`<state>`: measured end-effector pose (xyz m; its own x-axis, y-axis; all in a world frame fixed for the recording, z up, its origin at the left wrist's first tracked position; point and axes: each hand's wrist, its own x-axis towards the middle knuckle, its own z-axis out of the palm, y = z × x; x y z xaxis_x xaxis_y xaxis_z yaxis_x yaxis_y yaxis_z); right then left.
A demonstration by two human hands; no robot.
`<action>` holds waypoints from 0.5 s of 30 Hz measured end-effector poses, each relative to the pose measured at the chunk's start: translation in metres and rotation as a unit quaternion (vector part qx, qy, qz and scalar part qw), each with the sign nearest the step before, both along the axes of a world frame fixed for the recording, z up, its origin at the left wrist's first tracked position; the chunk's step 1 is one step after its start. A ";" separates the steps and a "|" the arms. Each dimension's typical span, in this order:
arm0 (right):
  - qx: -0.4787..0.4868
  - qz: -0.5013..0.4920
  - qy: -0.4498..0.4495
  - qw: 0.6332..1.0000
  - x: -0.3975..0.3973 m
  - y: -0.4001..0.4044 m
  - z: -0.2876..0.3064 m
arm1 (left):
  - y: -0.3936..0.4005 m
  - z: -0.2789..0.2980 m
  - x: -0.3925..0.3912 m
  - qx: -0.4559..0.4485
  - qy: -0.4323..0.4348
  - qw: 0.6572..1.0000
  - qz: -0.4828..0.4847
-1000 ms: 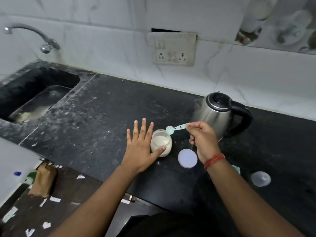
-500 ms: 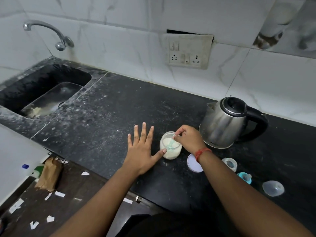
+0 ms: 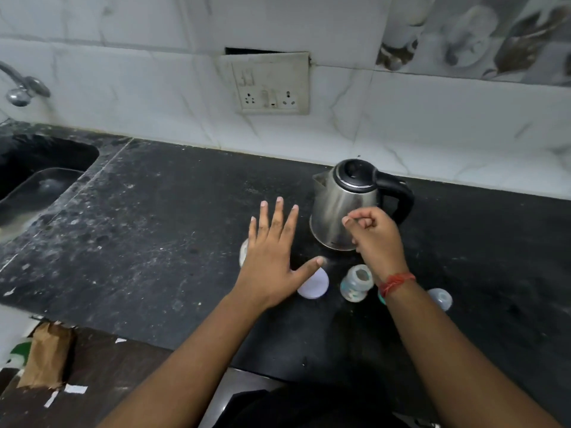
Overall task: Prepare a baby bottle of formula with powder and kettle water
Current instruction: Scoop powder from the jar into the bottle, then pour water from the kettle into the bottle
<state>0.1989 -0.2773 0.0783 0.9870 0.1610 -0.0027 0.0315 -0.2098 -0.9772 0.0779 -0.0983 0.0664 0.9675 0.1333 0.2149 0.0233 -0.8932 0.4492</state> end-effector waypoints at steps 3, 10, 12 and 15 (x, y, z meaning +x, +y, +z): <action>0.027 -0.071 0.006 0.997 0.013 -0.041 0.001 | -0.029 -0.009 0.016 -0.023 0.013 0.999 -0.048; -0.032 -0.158 0.007 0.987 0.056 -0.098 -0.010 | -0.079 -0.048 0.037 -0.154 0.094 0.979 -0.097; -0.071 -0.103 0.012 0.992 0.071 -0.101 -0.010 | -0.085 -0.057 0.039 -0.182 0.118 0.972 -0.091; -0.122 -0.017 0.013 0.992 0.093 -0.100 -0.010 | -0.089 -0.070 0.042 -0.209 0.144 0.963 -0.091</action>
<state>0.2915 -0.3777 0.0686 0.9909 0.1194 -0.0621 -0.0031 -0.4409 -0.8976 0.1199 -0.1874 -0.0035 0.9945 -0.0282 -0.1005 0.0596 -0.6368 0.7687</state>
